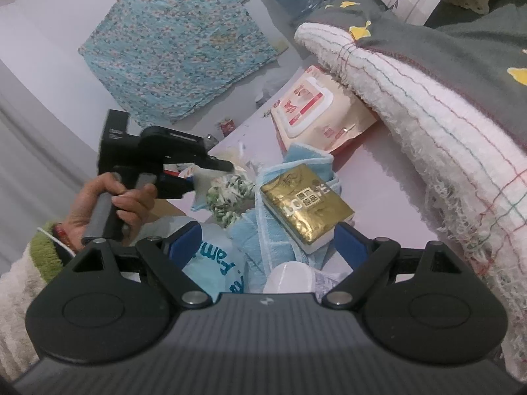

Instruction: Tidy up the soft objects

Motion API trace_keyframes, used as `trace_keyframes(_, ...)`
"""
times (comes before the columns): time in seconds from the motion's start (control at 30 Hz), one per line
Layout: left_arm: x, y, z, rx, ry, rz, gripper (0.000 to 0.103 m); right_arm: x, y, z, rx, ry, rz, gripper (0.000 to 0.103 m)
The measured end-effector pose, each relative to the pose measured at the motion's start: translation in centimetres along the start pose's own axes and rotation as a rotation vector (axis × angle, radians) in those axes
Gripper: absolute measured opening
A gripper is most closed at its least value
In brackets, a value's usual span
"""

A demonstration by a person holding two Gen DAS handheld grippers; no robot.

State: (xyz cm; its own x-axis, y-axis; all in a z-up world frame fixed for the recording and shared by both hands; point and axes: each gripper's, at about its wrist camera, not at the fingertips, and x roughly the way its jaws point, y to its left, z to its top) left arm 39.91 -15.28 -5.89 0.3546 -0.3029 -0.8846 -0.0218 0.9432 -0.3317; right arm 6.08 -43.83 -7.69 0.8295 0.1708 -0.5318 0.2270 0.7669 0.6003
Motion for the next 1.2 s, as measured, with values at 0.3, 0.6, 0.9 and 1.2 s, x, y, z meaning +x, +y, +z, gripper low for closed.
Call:
trace_keyframes(0.3, -5.8, -1.5, -1.3, 0.039, -0.114, -0.090, 0.033, 0.0, 1.9, 1.1, -0.021, -0.001, 0.070, 0.075)
trace_keyframes(0.6, -11.7, -2.4, -5.7, 0.136, -0.193, -0.150, 0.033, 5.1, 2.4, 1.6, 0.042, 0.157, 0.116, 0.057)
trace_keyframes(0.9, -15.6, -0.5, -10.7, 0.160, -0.262, -0.185, 0.033, 3.9, 0.1, 2.6, 0.025, 0.079, -0.105, 0.057)
trace_keyframes(1.2, -17.3, 1.3, -15.4, 0.140, -0.318, -0.199, 0.033, 4.3, 0.5, 3.0, -0.044, 0.087, -0.168, 0.067)
